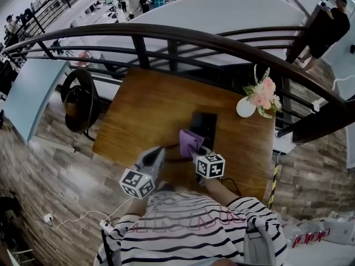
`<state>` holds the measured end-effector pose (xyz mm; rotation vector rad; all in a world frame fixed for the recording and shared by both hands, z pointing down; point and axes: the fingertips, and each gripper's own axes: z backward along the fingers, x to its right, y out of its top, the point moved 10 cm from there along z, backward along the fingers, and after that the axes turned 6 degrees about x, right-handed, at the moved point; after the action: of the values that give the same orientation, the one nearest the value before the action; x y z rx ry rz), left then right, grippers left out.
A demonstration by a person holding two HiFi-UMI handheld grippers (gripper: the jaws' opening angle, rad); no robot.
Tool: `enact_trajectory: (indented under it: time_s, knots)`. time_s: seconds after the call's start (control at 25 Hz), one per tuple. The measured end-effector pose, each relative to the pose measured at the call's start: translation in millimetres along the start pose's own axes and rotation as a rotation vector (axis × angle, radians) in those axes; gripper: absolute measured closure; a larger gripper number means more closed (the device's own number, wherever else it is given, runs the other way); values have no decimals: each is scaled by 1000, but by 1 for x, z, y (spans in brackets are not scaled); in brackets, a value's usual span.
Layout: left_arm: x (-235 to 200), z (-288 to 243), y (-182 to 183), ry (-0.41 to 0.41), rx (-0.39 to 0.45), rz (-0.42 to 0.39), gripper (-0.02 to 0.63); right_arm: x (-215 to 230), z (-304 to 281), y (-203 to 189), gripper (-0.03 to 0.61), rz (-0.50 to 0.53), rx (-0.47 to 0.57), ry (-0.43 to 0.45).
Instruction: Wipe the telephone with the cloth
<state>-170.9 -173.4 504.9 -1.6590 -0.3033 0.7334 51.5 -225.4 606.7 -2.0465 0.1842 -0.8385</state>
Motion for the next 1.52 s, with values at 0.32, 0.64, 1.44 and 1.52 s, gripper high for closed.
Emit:
enact_trajectory:
  time_s: [0.32,0.64,1.44,1.52]
  knots:
    - [1,7,-4,-4,-12,6,611,27,4,-18,543,-2,-55,-108]
    - [11,-10,-7,-63,-28,10,612,61,41,-20,542,-46,-28,-234]
    - [25,-31,-12,-104,-37,12,612,89,101,-3,543,-87,79,-331]
    - [27,-34,-12,-108,-35,11,611,82,102,4,543,-79,102,-296]
